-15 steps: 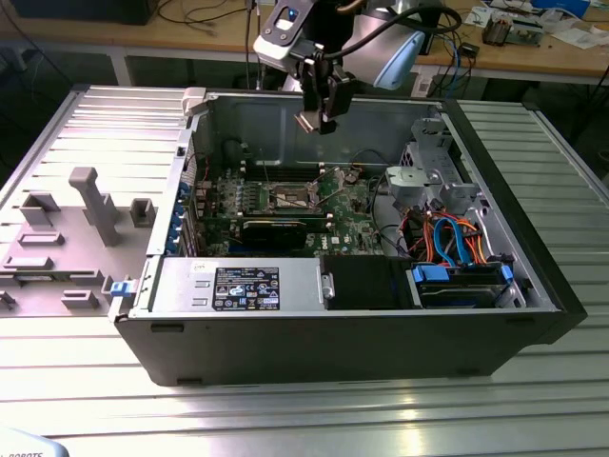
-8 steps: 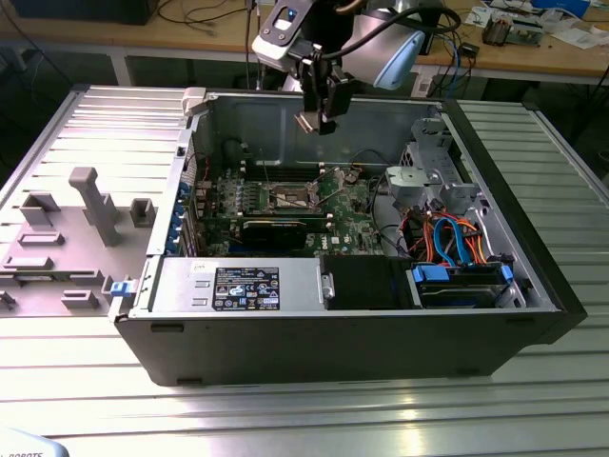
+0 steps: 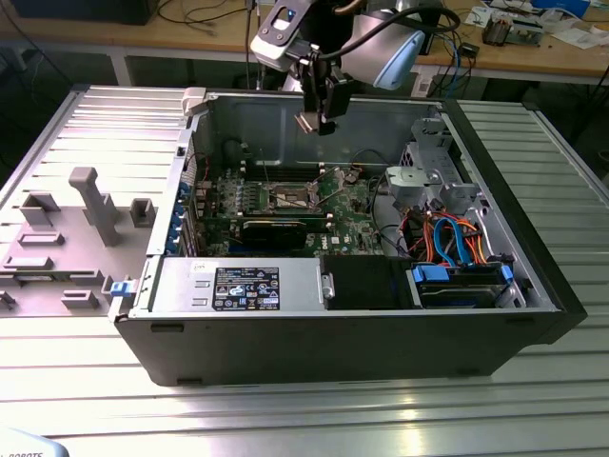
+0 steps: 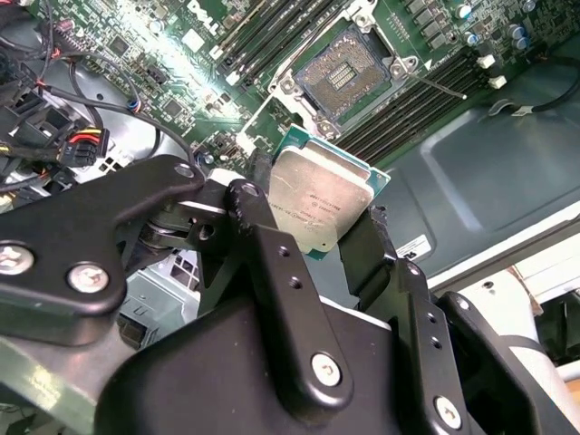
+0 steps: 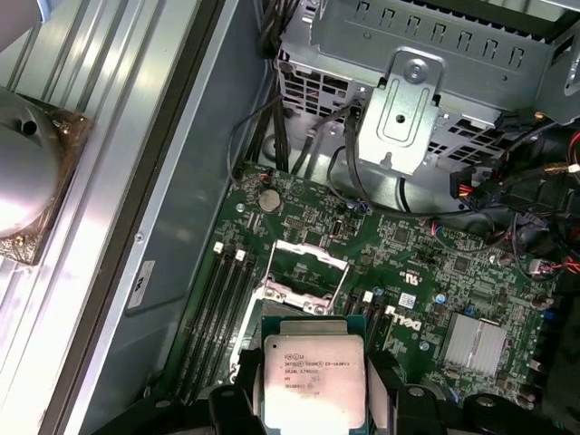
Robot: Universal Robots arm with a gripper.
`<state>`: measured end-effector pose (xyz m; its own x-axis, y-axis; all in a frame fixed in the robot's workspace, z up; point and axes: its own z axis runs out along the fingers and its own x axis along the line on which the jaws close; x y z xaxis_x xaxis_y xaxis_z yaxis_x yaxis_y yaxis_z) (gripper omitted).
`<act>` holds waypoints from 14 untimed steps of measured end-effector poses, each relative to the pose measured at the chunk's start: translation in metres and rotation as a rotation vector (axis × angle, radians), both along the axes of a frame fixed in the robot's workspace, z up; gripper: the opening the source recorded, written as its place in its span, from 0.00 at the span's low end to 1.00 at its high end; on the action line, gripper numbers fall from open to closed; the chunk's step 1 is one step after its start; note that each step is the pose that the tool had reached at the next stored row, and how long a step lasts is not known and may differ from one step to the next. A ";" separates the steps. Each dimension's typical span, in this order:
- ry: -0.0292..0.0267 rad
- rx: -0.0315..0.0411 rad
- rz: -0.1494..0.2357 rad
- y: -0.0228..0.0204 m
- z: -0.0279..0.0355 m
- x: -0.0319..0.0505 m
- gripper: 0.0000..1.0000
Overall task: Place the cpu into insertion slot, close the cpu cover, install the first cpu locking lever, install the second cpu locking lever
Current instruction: 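Place the cpu into insertion slot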
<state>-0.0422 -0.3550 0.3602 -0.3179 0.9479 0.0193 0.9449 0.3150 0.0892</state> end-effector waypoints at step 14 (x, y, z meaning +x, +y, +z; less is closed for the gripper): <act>0.0001 -0.0001 -0.045 0.0000 -0.0003 -0.0027 0.55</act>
